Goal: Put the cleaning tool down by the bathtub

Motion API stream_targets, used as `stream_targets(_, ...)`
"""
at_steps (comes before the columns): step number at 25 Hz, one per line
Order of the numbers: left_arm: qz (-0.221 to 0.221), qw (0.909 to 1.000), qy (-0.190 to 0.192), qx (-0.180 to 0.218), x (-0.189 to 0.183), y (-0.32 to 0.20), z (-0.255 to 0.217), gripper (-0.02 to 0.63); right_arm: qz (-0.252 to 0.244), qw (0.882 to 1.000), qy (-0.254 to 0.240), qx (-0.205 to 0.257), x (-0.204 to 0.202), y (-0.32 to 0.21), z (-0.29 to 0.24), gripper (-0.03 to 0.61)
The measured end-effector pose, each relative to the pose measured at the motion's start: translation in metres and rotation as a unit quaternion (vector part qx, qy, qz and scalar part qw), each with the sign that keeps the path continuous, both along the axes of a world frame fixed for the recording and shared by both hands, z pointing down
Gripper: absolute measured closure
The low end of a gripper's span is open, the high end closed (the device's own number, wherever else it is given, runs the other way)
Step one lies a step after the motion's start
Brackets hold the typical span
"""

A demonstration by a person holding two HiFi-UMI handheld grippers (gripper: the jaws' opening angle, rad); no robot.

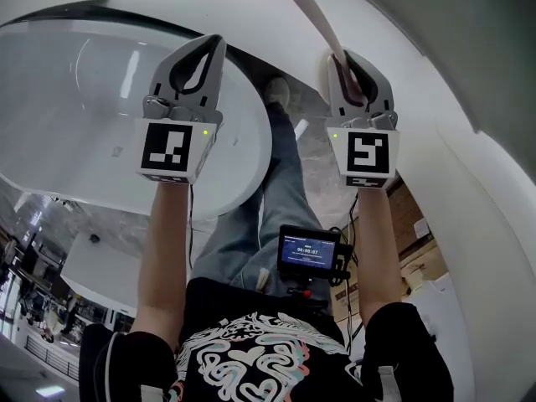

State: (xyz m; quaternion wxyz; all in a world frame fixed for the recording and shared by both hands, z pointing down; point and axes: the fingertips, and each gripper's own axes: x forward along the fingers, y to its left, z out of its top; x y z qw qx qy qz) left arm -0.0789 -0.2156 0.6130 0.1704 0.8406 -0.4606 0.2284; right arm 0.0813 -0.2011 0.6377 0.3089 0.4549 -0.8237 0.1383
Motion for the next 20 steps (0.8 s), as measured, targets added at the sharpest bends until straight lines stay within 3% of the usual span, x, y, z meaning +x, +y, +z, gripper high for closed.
stream_targets(20, -0.016, 0.9997, -0.005, -0.019, -0.003, -0.010, 0.060, 0.597, -0.033, 0.998, 0.042, -0.036, 0.001, -0.017, 0.092, 0.506)
